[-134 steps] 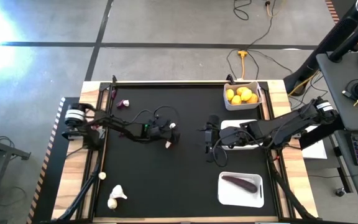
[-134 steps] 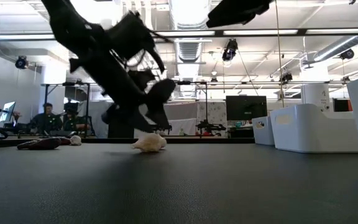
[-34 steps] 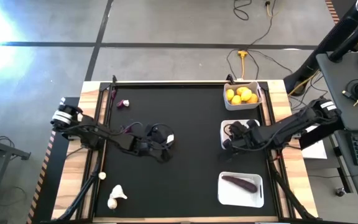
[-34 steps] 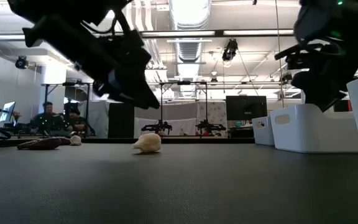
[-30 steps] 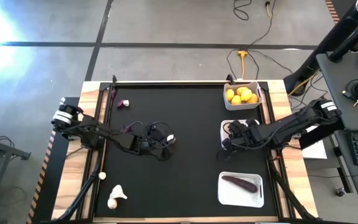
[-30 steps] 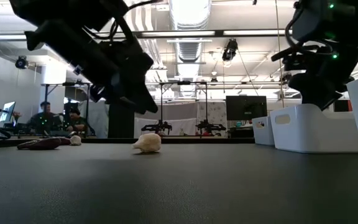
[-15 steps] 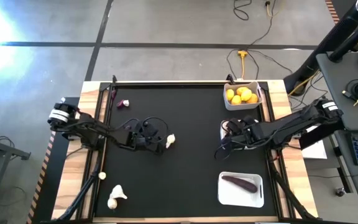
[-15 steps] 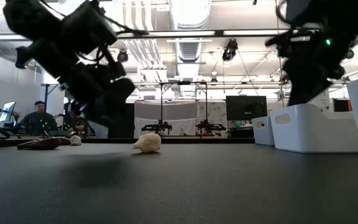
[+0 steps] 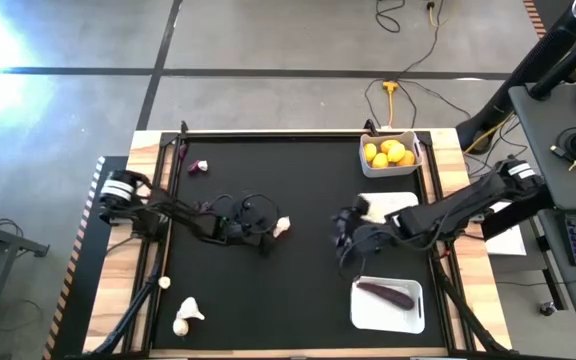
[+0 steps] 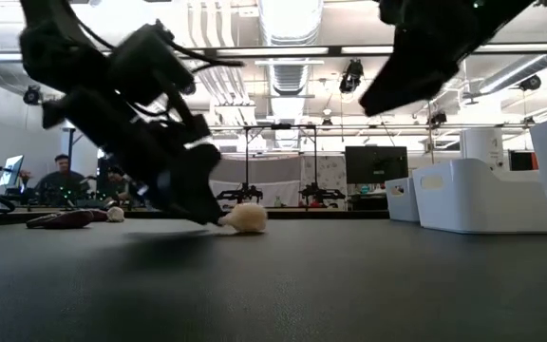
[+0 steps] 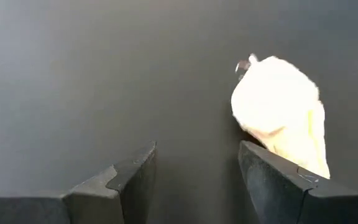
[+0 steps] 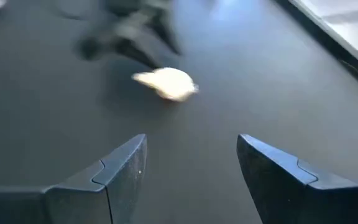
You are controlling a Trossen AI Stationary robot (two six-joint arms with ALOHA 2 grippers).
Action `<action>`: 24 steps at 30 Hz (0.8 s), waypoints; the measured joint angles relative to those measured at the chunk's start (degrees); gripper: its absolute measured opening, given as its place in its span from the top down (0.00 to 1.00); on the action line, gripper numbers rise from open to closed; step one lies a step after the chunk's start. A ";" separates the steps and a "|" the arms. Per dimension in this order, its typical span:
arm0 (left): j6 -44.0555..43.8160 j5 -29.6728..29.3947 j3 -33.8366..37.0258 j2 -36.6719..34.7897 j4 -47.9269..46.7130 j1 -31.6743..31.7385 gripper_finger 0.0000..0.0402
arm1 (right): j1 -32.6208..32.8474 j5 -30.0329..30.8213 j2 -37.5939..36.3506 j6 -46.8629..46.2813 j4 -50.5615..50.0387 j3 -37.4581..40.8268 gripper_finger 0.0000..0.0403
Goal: Sort produce into baskets
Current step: Put the garlic into the top white bin
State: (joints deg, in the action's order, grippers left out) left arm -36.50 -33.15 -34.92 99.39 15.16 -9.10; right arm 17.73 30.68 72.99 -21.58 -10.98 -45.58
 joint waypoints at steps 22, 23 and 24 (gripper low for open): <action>5.45 -1.94 -11.25 6.16 -9.28 -0.11 0.48 | -8.71 2.42 30.38 9.28 17.58 -10.23 0.25; 4.31 -2.55 -10.23 4.63 -11.03 -0.10 0.48 | -9.24 2.26 31.38 7.38 17.55 -11.33 0.23; 3.04 -3.31 -9.15 3.14 -12.24 -0.19 0.48 | -9.76 1.41 32.29 5.87 17.93 -12.40 0.21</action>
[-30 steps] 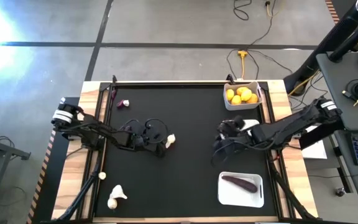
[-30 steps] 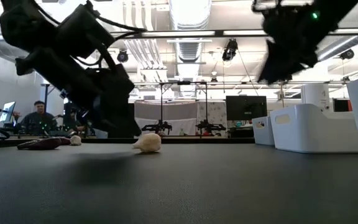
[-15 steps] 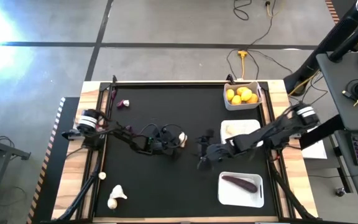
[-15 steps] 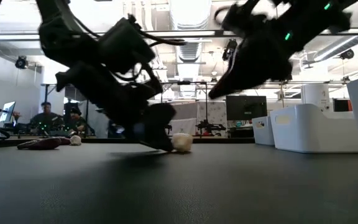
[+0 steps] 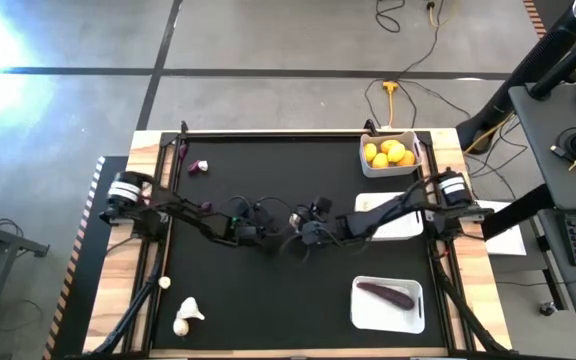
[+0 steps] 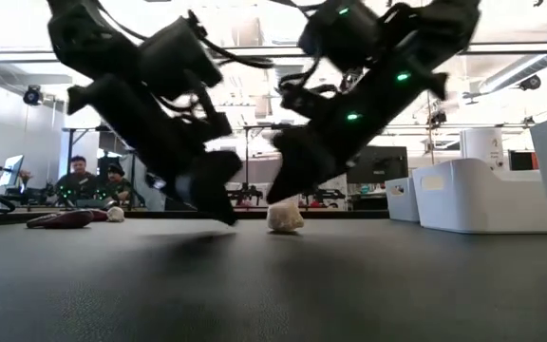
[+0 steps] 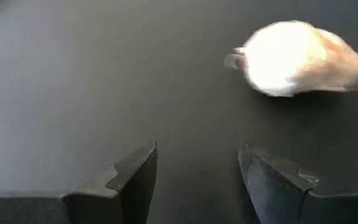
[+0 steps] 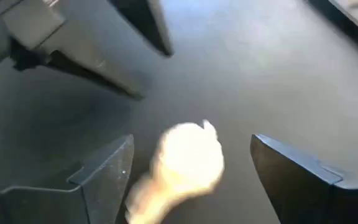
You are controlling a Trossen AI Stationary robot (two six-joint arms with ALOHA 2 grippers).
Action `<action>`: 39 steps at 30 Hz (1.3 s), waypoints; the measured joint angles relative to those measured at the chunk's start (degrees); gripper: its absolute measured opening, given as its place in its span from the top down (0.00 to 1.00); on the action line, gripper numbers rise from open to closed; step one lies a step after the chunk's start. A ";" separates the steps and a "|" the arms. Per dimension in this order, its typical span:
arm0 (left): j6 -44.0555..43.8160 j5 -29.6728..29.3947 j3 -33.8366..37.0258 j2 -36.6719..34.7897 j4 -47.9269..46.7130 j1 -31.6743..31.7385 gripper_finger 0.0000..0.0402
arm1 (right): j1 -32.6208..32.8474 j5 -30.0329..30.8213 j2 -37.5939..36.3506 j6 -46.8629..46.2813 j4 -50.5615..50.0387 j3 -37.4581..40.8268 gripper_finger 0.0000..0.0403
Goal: Sort produce into baskets
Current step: Put the garlic into the top white bin
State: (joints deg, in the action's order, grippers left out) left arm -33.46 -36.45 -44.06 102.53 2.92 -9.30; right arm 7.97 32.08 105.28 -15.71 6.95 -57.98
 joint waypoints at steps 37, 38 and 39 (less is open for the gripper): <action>-1.77 -5.21 14.38 -16.42 5.17 -1.79 0.48 | 13.15 11.87 -14.59 -26.99 -55.95 -12.96 0.69; -1.36 -5.82 14.05 -16.37 5.04 -1.70 0.48 | 14.75 13.11 -16.10 -32.41 -60.84 -12.34 0.69; -0.96 -6.26 13.48 -16.05 5.25 -1.54 0.48 | 16.19 14.08 -17.66 -38.01 -65.22 -11.47 0.70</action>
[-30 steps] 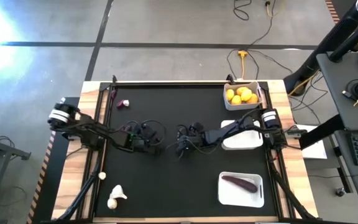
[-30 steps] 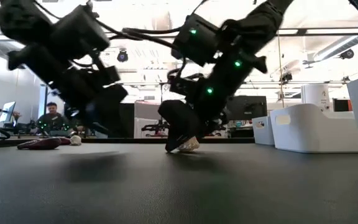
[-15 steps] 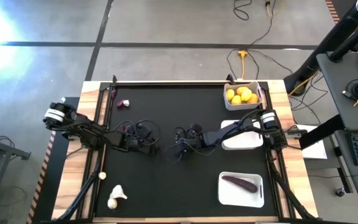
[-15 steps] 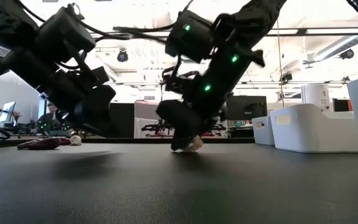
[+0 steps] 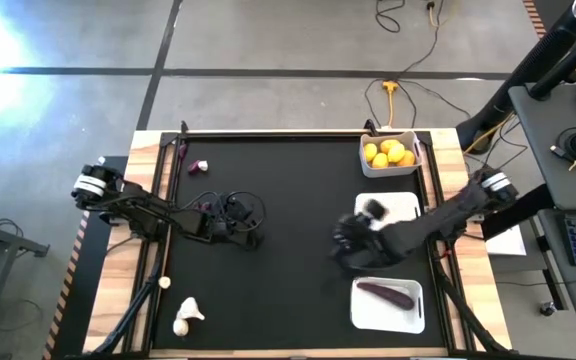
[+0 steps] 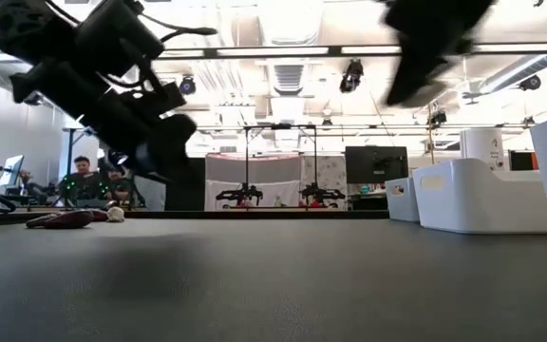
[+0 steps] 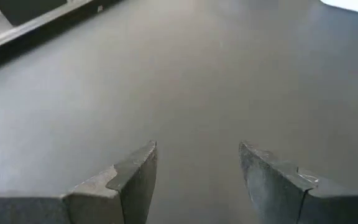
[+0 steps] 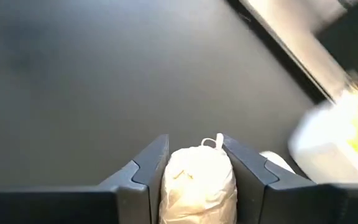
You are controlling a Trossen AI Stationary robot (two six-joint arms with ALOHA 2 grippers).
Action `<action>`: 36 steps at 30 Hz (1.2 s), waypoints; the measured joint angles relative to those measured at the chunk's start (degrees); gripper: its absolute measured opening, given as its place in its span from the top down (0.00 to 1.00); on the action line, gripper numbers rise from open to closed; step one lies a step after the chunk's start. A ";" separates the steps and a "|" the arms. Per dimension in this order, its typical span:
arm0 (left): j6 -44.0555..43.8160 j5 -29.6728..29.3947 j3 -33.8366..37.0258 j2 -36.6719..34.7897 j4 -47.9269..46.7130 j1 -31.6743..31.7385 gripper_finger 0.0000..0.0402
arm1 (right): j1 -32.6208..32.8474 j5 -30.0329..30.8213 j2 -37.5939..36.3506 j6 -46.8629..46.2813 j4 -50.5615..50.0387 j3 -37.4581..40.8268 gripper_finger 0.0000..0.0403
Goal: Sort produce into baskets
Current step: Put the garlic into the top white bin
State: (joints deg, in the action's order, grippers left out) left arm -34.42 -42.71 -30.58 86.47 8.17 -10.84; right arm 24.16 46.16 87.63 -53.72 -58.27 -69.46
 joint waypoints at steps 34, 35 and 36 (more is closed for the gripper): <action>5.60 12.23 -11.92 9.03 -2.28 8.17 0.48 | -10.59 -6.18 -14.85 -21.15 8.07 34.34 0.57; 5.55 12.26 -11.90 8.63 -2.70 8.17 0.48 | -10.60 -6.20 -15.16 -20.29 7.71 34.27 0.54; 5.48 12.26 -11.86 8.22 -3.16 8.17 0.48 | -10.60 -6.26 -15.64 -19.71 7.16 34.13 0.52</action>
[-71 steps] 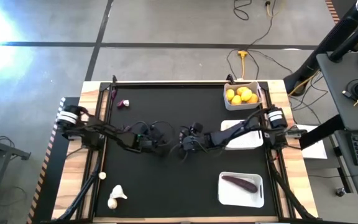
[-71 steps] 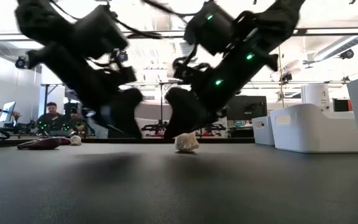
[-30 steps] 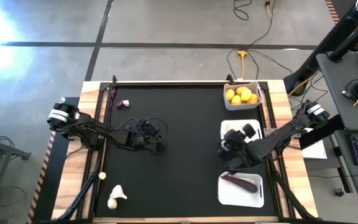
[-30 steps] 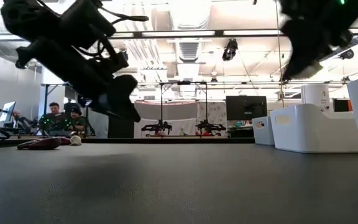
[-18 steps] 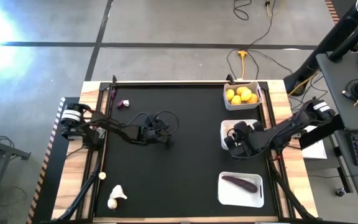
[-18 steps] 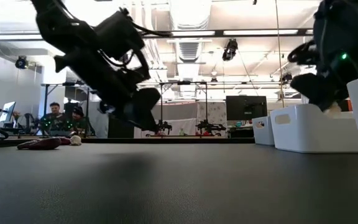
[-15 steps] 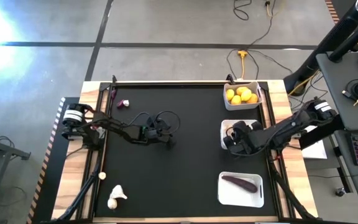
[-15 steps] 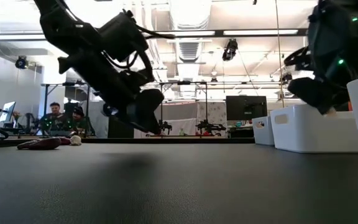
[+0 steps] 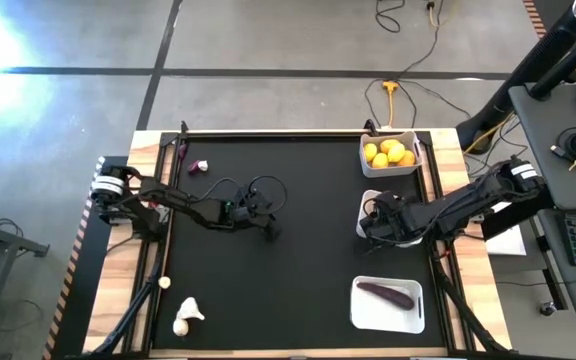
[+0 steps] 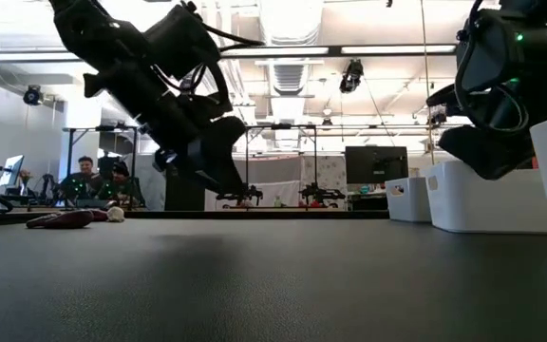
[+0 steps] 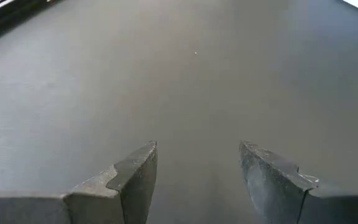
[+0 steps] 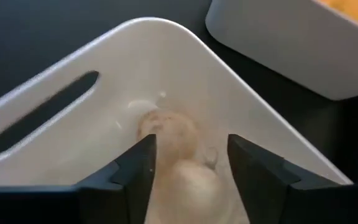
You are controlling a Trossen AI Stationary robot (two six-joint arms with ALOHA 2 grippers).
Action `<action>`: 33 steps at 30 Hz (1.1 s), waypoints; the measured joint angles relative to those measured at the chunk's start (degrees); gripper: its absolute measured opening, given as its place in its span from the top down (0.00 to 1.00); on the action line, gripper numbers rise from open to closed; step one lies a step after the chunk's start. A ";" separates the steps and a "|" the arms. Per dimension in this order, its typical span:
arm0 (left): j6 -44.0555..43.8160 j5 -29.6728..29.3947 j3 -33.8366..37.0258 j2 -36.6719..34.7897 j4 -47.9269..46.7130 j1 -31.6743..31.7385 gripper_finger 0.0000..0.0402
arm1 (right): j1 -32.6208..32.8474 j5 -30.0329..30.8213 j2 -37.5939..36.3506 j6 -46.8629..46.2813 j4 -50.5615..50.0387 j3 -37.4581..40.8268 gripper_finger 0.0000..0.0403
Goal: Sort produce into baskets
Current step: Put the garlic into the top white bin
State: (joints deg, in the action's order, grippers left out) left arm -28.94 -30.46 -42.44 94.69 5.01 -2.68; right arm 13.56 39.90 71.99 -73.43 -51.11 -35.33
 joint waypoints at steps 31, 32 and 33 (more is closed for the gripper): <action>6.42 17.99 -16.33 -1.19 -52.15 49.16 0.45 | 10.12 11.73 -3.31 16.94 2.87 -17.91 0.24; 6.37 17.83 -16.66 0.03 -52.36 50.09 0.44 | 10.26 11.72 -3.12 17.12 2.95 -18.01 0.24; 6.33 17.55 -16.98 1.16 -52.23 50.87 0.43 | 10.34 11.72 -2.94 17.29 2.73 -18.04 0.24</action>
State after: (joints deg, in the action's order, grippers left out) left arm -22.61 -12.91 -59.42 95.86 -47.22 48.19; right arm 23.90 51.62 69.05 -56.14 -48.38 -53.36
